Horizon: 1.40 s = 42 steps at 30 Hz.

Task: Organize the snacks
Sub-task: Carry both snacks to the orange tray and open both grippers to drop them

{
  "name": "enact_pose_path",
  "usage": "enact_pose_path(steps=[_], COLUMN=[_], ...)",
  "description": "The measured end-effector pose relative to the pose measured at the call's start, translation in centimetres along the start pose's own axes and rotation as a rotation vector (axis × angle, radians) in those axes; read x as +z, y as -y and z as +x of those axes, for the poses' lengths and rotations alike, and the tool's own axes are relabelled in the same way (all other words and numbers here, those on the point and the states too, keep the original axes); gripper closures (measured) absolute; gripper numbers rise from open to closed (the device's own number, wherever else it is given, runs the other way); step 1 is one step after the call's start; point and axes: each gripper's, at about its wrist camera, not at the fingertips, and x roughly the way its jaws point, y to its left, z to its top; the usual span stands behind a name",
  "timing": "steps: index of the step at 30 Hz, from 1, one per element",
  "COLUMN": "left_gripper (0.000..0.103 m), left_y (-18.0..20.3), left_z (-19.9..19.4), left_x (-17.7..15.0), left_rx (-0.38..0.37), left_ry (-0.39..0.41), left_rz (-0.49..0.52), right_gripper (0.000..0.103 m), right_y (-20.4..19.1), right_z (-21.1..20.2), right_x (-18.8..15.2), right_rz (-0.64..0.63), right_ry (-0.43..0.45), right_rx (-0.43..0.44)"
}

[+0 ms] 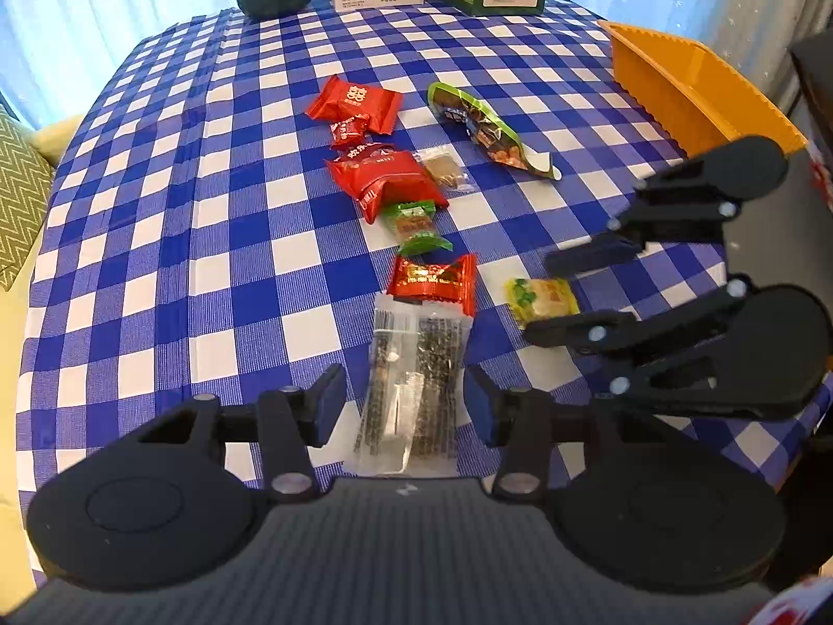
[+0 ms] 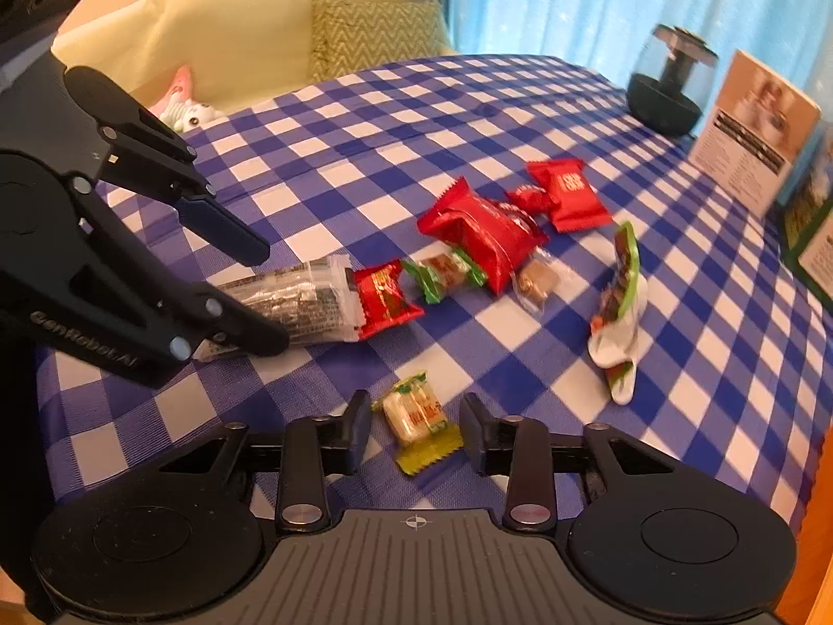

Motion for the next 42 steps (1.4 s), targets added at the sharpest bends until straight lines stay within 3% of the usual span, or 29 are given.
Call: enact_pose_path(steps=[4,11,13,18,20,22,23,31,42], left_gripper=[0.061,0.065,0.066,0.068,0.068,0.069,0.069,0.069,0.069], left_y=[0.3,0.8,0.8,1.3,1.5,1.8,2.0,3.1,6.1], left_z=[0.3,1.1,1.2,1.1,0.9,0.7,0.6,-0.4,-1.8], left_x=[0.2,0.2,0.2,0.0,-0.2,-0.4,-0.5,-1.2,0.4], left_rx=[-0.008,-0.003,-0.002,0.015,0.016,0.012,0.011,-0.001,-0.049], left_ry=[0.004,-0.001,0.000,0.000,0.000,0.000,0.000,0.005,0.047], left_rz=[0.020,0.049,0.049,0.067,0.067,0.064,0.063,0.034,0.032], right_gripper=[0.068,0.059,0.052,0.051,0.054,0.073,0.075,0.075,0.075], right_y=[0.0,-0.5,-0.6,-0.3,-0.2,-0.2,-0.2,-0.5,1.9], right_z=[-0.8,-1.3,-1.3,-1.3,-1.5,-1.6,-1.7,-3.3,-9.5], right_x=[-0.6,-1.2,-1.3,-1.6,-1.9,-2.1,-2.2,-3.5,-5.9], right_rz=[0.053,-0.010,-0.037,-0.061,-0.052,-0.026,-0.015,0.123,0.355], right_ry=[-0.022,-0.011,-0.012,-0.005,0.003,0.006,0.004,0.026,0.127], right_rx=[-0.007,-0.007,-0.017,0.005,0.021,0.044,0.046,-0.023,-0.201])
